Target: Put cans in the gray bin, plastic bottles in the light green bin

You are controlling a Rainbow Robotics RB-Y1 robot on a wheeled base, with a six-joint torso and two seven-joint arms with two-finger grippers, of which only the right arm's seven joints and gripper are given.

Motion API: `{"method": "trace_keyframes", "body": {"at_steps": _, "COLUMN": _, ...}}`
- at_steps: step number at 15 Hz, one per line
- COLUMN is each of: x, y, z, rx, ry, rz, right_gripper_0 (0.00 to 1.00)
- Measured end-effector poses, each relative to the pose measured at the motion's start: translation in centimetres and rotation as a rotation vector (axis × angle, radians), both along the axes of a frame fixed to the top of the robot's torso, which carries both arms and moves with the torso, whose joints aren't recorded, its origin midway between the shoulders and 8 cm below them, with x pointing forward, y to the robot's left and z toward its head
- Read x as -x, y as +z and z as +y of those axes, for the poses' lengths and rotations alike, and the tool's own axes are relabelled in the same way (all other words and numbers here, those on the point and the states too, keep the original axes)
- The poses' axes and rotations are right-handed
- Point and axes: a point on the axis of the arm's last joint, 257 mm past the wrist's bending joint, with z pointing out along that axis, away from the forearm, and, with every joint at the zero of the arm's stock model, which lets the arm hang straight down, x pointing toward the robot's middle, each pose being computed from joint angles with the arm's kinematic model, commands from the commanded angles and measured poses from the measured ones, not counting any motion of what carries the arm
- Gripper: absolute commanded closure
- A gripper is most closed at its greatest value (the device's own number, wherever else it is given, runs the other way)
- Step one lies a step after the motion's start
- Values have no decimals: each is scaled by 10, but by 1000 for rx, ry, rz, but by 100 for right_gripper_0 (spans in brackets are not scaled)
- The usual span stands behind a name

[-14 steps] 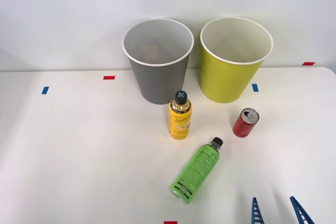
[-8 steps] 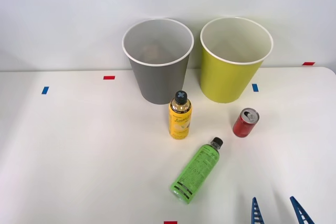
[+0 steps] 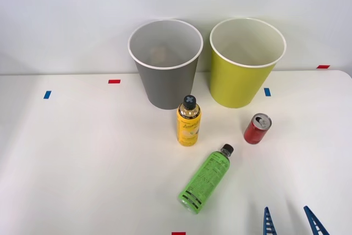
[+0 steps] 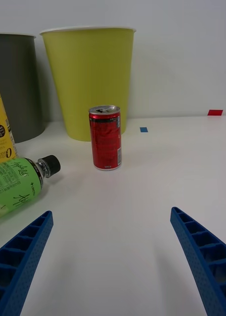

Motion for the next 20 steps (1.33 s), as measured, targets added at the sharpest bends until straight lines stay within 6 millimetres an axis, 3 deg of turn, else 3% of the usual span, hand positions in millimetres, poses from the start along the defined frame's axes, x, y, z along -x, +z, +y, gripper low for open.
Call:
{"method": "trace_keyframes", "body": {"at_steps": 18, "x": 0, "y": 0, "z": 0, "rx": 0, "ry": 0, "rz": 0, "right_gripper_0": 18}}
{"method": "trace_keyframes", "body": {"at_steps": 20, "x": 3, "y": -13, "z": -1, "rx": 2, "ry": -5, "rz": 29, "right_gripper_0": 18}}
